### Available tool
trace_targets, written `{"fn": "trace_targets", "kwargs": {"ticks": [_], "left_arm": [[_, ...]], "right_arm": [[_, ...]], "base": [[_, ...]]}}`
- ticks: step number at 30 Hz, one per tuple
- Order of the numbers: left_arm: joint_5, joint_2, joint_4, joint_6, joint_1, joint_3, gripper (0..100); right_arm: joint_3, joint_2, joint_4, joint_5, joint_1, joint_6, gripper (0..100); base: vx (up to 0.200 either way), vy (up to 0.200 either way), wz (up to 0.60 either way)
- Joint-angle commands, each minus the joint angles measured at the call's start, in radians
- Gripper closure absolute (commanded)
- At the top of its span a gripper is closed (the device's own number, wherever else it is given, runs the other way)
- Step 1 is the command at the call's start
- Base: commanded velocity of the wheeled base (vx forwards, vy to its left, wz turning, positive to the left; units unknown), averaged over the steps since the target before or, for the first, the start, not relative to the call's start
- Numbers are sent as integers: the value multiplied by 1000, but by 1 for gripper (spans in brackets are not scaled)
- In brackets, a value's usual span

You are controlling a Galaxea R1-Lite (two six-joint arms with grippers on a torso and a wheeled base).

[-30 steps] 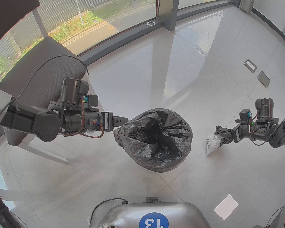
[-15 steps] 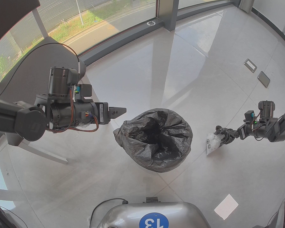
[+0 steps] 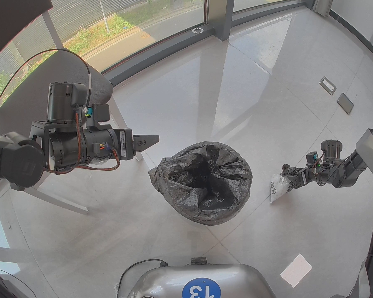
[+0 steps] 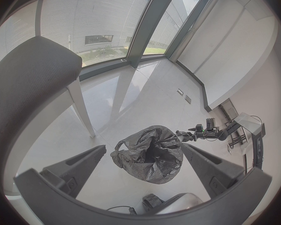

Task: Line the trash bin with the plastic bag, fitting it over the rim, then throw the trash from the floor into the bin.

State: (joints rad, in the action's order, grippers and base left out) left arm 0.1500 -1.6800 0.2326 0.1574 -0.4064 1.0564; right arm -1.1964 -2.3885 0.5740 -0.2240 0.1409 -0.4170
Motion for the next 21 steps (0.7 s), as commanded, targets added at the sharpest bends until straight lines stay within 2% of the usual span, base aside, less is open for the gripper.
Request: {"fn": "trace_targets", "kwargs": {"ticks": [1, 10, 11, 21], "left_arm": [[0, 17, 16, 1, 1, -30, 0], [0, 59, 54, -1, 4, -85, 0], [0, 62, 56, 1, 4, -88, 0], [2, 62, 57, 2, 11, -92, 0]], "right_arm": [[-77, -106, 0, 0, 0, 3, 0], [-143, -141, 3, -3, 2, 3, 0], [-146, -143, 3, -3, 2, 3, 100], [-143, -133, 6, -1, 2, 3, 100]], "base": [[0, 0, 0], [0, 0, 0], [0, 0, 0], [0, 0, 0]]}}
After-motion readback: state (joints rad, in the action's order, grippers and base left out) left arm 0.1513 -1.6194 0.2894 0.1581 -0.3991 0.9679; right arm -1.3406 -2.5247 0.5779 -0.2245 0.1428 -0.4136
